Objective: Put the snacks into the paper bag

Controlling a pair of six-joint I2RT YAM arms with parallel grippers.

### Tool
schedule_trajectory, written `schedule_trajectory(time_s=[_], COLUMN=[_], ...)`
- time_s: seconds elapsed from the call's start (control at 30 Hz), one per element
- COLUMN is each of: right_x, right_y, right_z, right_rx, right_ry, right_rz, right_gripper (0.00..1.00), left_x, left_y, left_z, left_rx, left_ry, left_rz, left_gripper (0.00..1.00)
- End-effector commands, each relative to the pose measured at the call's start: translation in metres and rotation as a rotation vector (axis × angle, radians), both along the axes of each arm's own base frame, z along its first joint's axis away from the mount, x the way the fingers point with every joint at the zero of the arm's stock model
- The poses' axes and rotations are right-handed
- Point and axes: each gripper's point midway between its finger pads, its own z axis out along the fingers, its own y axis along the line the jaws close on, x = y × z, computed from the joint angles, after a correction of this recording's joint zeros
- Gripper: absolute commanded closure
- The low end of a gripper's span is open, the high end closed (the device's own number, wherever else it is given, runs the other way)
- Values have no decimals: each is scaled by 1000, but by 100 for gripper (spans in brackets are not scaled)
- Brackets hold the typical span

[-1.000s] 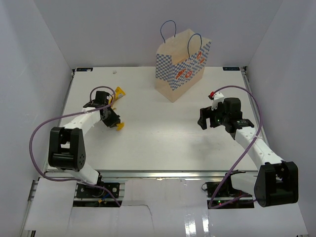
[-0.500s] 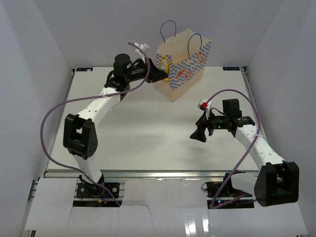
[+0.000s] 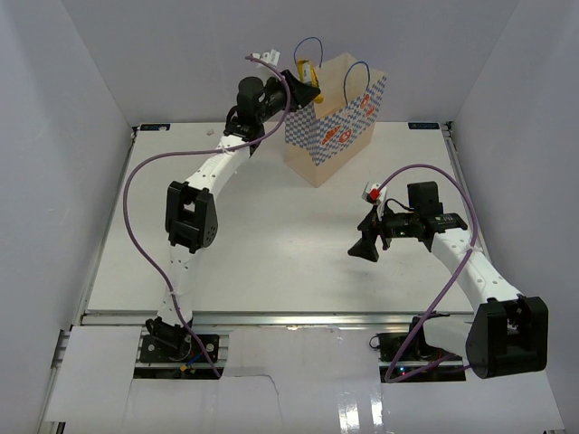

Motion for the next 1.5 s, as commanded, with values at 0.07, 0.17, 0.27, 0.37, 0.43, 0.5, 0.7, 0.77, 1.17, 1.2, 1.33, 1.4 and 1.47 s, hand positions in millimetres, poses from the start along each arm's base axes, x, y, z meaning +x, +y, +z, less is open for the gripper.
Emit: schedule_trajectory(time_s=[0.07,0.17,0.27,0.37,0.43,0.5,0.7,0.77,1.17,1.2,1.33,1.4,1.47], right_x=[1,1,0,0,0,0,0,0,2,2,5,7,10], right_y=[3,4,4,4,4,4,4,4,4,4,5,5,5], right_z=[16,16,14,13,14,14,15,14,11,9,11,13,15], right_rx=[30,32,36,37,39,39,37,38,30,26,25,21,18], right_ry=[-47,-42,-34,-28,-30,-30,-35,-36,-41,-34,-41,-48,-52], right_rz=[24,25,26,24,25,25,25,28,37,39,54,60,63], right_gripper=[2,2,2,2,2,2,2,2,2,2,3,3,3], left_x=[13,14,11,10,9,7,-11,-20,-94,-92,-98,-97,-95], left_y=[6,4,0,-1,-1,-1,11,19,169,195,258,281,294], left_z=[37,36,36,36,38,44,79,87,23,-13,-74,-102,-117], left_rx=[-105,-97,-83,-80,-82,-87,-8,35,582,644,757,815,855], left_ry=[-5,0,-5,-1,-2,-11,-151,-197,-313,-247,-95,-49,-20], left_rz=[144,178,192,190,187,183,195,195,466,488,514,524,533], left_gripper=[56,54,48,46,45,44,41,37,3,3,5,7,8])
